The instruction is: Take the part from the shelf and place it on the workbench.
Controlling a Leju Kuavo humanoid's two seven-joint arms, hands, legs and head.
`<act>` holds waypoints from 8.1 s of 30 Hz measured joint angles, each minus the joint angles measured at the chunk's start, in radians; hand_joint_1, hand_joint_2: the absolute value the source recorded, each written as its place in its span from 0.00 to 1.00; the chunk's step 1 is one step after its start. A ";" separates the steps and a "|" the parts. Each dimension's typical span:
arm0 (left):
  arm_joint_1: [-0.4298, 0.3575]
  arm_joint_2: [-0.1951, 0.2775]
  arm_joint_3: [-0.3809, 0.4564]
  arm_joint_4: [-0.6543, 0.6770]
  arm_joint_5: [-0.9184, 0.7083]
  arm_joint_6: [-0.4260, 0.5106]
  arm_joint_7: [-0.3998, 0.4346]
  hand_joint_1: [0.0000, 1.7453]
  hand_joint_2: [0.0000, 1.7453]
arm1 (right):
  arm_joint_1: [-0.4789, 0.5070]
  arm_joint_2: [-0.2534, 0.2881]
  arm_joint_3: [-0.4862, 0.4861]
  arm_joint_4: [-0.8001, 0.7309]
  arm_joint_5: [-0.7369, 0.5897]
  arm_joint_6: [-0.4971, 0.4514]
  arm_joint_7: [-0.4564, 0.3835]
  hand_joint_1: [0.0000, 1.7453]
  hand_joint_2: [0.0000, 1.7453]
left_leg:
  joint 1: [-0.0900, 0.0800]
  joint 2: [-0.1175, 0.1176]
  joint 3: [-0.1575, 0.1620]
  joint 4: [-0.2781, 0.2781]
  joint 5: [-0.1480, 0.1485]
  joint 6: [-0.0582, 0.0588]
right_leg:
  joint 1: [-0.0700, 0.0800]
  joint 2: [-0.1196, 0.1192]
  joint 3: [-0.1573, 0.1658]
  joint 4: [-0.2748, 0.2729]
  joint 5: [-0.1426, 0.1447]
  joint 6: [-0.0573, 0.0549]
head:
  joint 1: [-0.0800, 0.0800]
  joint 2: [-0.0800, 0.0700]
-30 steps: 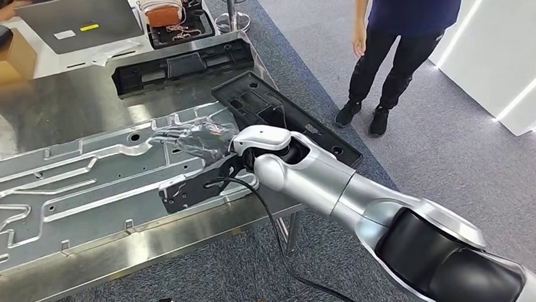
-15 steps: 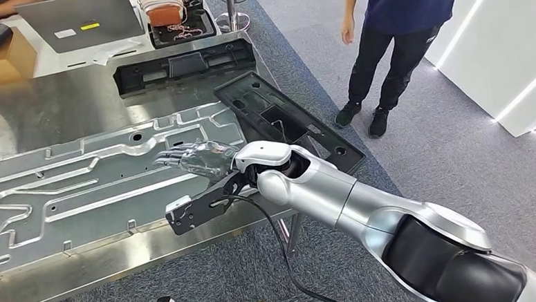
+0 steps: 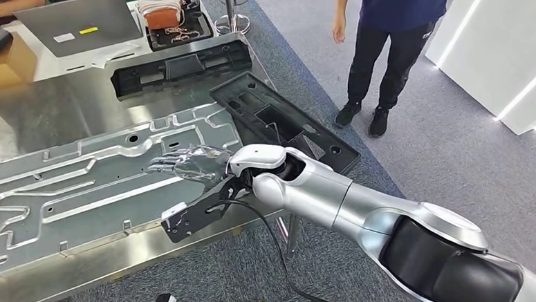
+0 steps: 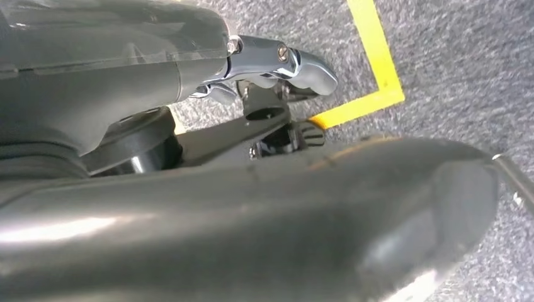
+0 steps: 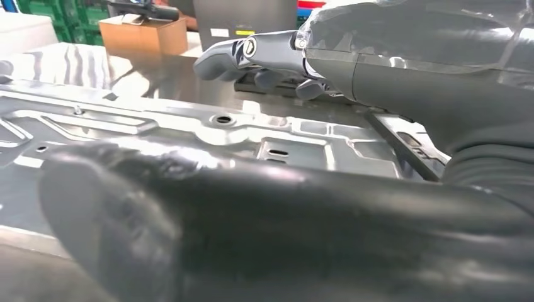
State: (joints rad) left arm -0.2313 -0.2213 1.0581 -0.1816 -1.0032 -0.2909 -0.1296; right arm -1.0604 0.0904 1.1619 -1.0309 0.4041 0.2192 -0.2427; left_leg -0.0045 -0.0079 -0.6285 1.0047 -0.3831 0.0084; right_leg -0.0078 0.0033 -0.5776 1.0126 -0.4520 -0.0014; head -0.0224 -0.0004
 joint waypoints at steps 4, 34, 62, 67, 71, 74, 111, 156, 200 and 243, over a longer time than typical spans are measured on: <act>0.002 0.000 0.001 0.000 0.004 0.001 -0.005 0.00 0.00 | -0.003 0.012 0.003 0.003 -0.009 0.004 -0.005 0.00 0.00 | 0.008 0.001 -0.042 0.106 -0.094 -0.027 | -0.008 -0.006 -0.014 -0.014 0.025 -0.021 | 0.000 0.000; 0.024 -0.006 0.017 -0.001 0.016 -0.002 -0.032 0.00 0.00 | -0.013 0.042 0.042 0.014 -0.050 0.023 -0.011 0.00 0.00 | 0.007 0.002 -0.061 0.052 -0.029 -0.021 | 0.007 -0.010 0.030 -0.031 -0.001 -0.030 | 0.000 0.000; 0.019 0.000 0.017 -0.001 0.005 -0.002 -0.021 0.00 0.00 | -0.020 0.037 0.043 0.043 -0.098 0.016 0.031 0.00 0.00 | 0.012 0.005 -0.052 -0.002 0.058 -0.013 | 0.010 -0.006 0.072 -0.020 -0.052 -0.006 | 0.000 0.000; 0.021 0.003 0.017 -0.001 0.006 0.003 -0.017 0.00 0.00 | -0.019 0.037 0.043 0.051 -0.106 0.013 0.032 0.00 0.00 | 0.018 0.004 -0.116 0.201 -0.130 -0.034 | 0.005 -0.014 0.006 -0.031 0.016 -0.030 | 0.000 0.000; 0.024 0.004 0.017 -0.001 0.015 0.030 -0.014 0.00 0.00 | -0.013 0.039 0.044 0.056 -0.115 0.013 0.024 0.00 0.00 | 0.020 0.005 -0.061 0.270 -0.094 -0.043 | 0.005 -0.016 -0.064 -0.018 0.063 -0.025 | 0.000 0.000; 0.032 0.004 0.017 -0.001 0.013 0.061 -0.013 0.00 0.00 | -0.015 0.047 0.044 0.058 -0.125 0.013 0.017 0.00 0.00 | 0.018 0.004 0.096 0.066 -0.111 -0.032 | 0.007 -0.014 -0.101 -0.001 0.089 -0.012 | 0.000 0.000; 0.057 -0.052 -0.029 -0.001 -0.041 0.039 -0.071 0.00 0.00 | 0.004 0.058 0.042 0.121 -0.139 -0.030 -0.002 0.00 0.00 | 0.017 0.015 0.112 -0.021 -0.096 0.022 | 0.004 -0.008 -0.147 0.075 0.019 0.022 | 0.000 0.000; 0.074 0.014 -0.052 -0.001 -0.043 0.132 0.027 0.00 0.00 | 0.047 -0.012 -0.031 0.111 -0.217 -0.070 -0.072 0.00 0.00 | 0.005 0.014 0.056 -0.006 -0.063 0.003 | 0.011 -0.007 -0.033 -0.010 0.036 0.001 | 0.000 0.000; 0.035 -0.027 -0.043 -0.001 -0.079 0.207 0.034 0.00 0.00 | 0.542 0.018 -0.416 0.517 -0.060 -0.519 -0.336 0.00 0.00 | 0.006 0.012 0.050 -0.006 -0.059 -0.003 | 0.012 -0.008 -0.039 -0.009 0.039 -0.003 | 0.000 0.000; 0.033 -0.021 -0.094 -0.001 -0.232 0.291 0.075 0.00 0.00 | 0.867 0.030 -0.690 0.804 -0.012 -0.652 0.077 0.00 0.00 | 0.006 0.012 0.050 -0.007 -0.059 -0.003 | 0.012 -0.008 -0.040 -0.009 0.038 -0.003 | 0.000 0.000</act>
State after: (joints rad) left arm -0.1988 -0.2420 0.9642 -0.1827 -1.2353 0.0001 -0.0547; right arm -0.1930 0.1202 0.4719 -0.2270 0.3922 -0.4327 -0.1654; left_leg 0.0013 0.0046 -0.5789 0.9980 -0.4426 0.0057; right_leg 0.0041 -0.0044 -0.6171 1.0035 -0.4137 -0.0049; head -0.0225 -0.0004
